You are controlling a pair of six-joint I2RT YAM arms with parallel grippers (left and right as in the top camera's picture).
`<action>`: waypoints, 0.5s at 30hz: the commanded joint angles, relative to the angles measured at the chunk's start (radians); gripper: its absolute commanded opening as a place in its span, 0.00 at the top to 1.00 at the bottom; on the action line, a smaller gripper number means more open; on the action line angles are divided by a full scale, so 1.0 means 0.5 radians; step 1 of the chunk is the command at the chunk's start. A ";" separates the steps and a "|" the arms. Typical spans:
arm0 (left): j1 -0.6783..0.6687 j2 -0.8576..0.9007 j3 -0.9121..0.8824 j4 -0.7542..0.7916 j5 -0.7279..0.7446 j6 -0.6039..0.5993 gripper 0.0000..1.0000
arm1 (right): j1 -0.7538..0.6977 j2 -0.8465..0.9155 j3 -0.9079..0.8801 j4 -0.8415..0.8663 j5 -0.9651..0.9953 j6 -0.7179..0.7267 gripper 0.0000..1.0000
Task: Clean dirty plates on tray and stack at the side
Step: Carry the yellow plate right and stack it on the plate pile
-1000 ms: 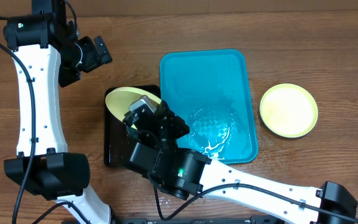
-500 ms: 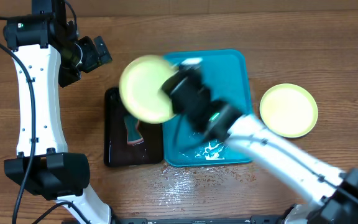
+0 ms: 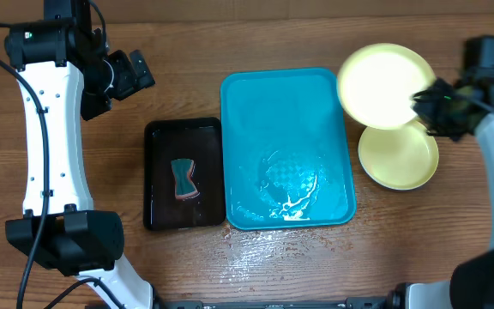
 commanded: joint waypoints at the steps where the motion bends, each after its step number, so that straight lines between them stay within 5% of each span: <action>1: -0.005 -0.019 0.037 -0.009 -0.020 0.024 0.00 | -0.204 0.099 -0.135 -0.027 -0.085 -0.111 0.96; 11: -0.005 -0.019 0.037 -0.009 -0.021 0.024 0.00 | -0.362 0.217 -0.546 0.079 -0.281 -0.217 0.94; 15: -0.005 -0.019 0.037 -0.009 -0.020 0.024 0.00 | -0.360 0.204 -0.541 0.114 -0.280 -0.224 0.59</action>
